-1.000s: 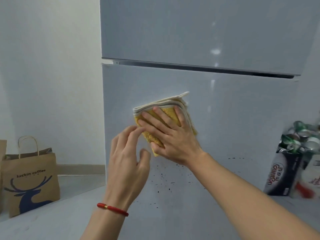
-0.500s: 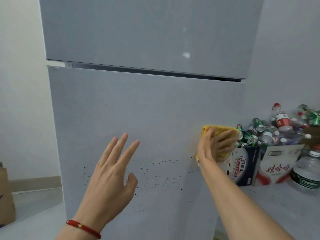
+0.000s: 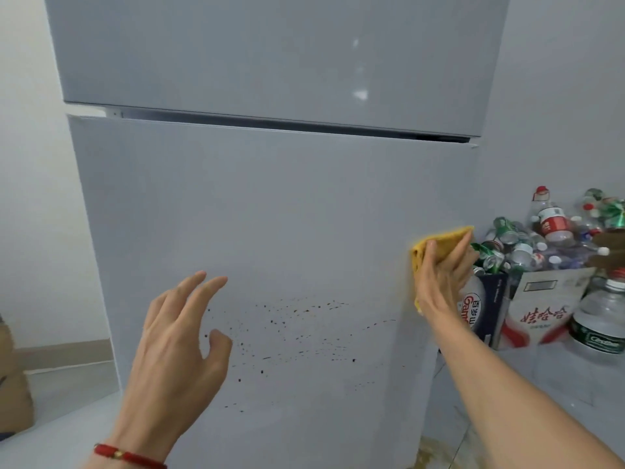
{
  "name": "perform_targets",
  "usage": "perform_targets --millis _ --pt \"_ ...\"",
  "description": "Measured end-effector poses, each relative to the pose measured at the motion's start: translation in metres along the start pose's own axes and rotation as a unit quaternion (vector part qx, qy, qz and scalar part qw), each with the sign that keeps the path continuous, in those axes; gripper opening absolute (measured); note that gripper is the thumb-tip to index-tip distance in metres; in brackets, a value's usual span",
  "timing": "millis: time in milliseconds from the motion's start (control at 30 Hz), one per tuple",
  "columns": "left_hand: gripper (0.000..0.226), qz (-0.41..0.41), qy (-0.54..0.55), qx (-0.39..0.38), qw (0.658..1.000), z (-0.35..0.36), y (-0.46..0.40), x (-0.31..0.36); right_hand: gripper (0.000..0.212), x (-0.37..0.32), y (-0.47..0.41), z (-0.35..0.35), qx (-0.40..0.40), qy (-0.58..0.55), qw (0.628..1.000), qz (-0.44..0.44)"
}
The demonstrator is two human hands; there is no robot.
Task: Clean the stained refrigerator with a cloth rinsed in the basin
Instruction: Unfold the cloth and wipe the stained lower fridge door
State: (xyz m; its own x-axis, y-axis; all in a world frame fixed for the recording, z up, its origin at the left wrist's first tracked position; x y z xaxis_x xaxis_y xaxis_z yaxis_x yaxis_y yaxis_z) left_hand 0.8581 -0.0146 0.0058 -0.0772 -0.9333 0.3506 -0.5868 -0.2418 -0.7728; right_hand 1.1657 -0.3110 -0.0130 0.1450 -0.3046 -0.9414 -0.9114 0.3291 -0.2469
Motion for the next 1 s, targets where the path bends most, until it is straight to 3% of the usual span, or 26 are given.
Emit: perform_targets --millis 133,267,367,467,567,667,700,733,800,900,967,1000 --pt "0.05 -0.024 0.003 0.068 0.997 -0.018 -0.007 -0.014 0.078 -0.021 0.052 0.03 0.019 0.006 1.0 0.004" --pt "0.038 -0.04 -0.001 0.143 0.989 -0.033 -0.003 -0.033 0.079 -0.065 0.151 0.101 0.008 0.05 0.99 -0.132" --pt "0.035 -0.057 -0.016 0.193 0.979 -0.045 0.006 -0.046 0.078 -0.107 0.232 0.153 0.014 0.105 0.959 -0.264" --pt "0.034 -0.066 -0.017 0.225 0.972 -0.055 0.01 -0.053 0.074 -0.133 0.297 0.198 -0.006 0.176 0.892 -0.417" --pt "0.033 -0.076 -0.019 0.243 0.967 -0.065 0.012 -0.062 0.069 -0.135 0.326 0.214 -0.028 0.224 0.798 -0.559" --pt "0.035 -0.083 -0.022 0.228 0.97 -0.064 0.014 -0.068 0.073 -0.12 0.298 0.192 -0.031 0.271 0.695 -0.666" --pt "0.036 -0.089 -0.022 0.222 0.971 -0.064 0.015 -0.071 0.074 -0.111 0.276 0.18 -0.029 0.284 0.691 -0.664" --pt "0.037 -0.096 -0.022 0.217 0.971 -0.064 0.017 -0.073 0.074 -0.101 0.25 0.166 -0.02 0.285 0.713 -0.641" --pt "0.037 -0.117 -0.016 0.208 0.971 -0.064 0.019 -0.081 0.077 -0.082 0.199 0.134 0.011 0.247 0.802 -0.544" --pt "0.04 -0.169 0.028 0.197 0.965 -0.067 0.021 -0.097 0.08 -0.06 0.166 0.111 0.051 0.148 0.935 -0.319" --pt "0.044 -0.23 0.09 0.193 0.95 -0.07 0.025 -0.112 0.077 -0.073 0.185 0.123 0.068 0.083 0.972 -0.21" --pt "0.044 -0.257 0.125 0.192 0.939 -0.07 0.026 -0.117 0.077 -0.087 0.203 0.133 0.067 0.066 0.976 -0.196"
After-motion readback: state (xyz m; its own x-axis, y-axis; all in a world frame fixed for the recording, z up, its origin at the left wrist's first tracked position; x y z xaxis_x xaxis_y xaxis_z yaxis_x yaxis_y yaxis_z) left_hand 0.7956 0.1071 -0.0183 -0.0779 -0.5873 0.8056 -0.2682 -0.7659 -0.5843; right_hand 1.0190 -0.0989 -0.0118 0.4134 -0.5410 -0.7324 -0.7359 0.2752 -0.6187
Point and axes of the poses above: each hand's wrist, its own y-axis away from the middle knuckle, its own z-axis out of the palm, x = y × z, the point moved 7 cm from there along -y, towards the middle knuckle, and after that the axes turned 8 degrees about z, right-handed, at the moved point
